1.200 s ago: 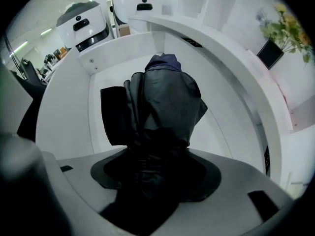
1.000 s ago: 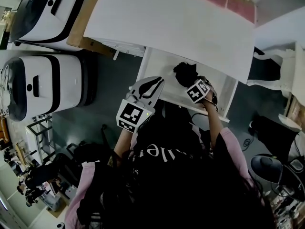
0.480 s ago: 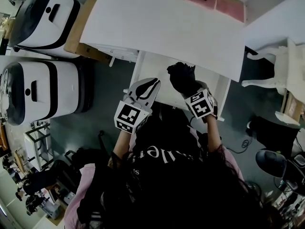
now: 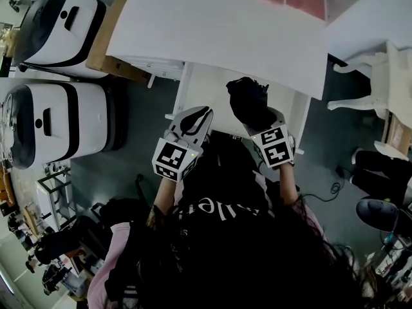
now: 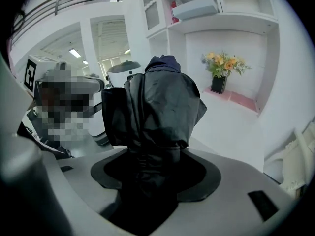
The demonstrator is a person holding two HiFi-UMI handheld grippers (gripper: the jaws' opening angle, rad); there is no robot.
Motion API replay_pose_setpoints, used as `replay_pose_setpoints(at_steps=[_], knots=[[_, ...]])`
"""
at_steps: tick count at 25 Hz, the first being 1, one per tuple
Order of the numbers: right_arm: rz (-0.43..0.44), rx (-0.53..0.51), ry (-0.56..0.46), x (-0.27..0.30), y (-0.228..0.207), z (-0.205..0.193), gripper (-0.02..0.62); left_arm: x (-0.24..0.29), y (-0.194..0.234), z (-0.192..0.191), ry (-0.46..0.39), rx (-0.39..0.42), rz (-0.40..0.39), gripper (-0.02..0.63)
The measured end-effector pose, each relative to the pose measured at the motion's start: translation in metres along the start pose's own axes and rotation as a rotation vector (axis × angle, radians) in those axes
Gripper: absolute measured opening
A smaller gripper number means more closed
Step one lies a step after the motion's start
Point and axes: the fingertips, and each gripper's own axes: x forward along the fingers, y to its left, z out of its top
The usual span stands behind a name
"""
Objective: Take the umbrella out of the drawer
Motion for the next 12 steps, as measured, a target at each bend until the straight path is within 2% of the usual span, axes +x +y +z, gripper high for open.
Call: replay_pose_setpoints(at_steps=[6, 9, 12], knots=[[-0.02, 0.048, -0.033, -0.01, 0.021, 0.0, 0.281, -0.027, -0.004, 0.01, -0.045, 0.005, -0.017, 0.028], [-0.017, 0.105, -0.067, -0.014, 0.045, 0.002, 0.281, -0.053, -0.004, 0.01, -0.086, 0.003, -0.032, 0.028], [-0.023, 0.167, -0.101, -0.018, 0.077, 0.002, 0.281, -0.09, -0.001, -0.003, -0.075, 0.035, -0.035, 0.028]])
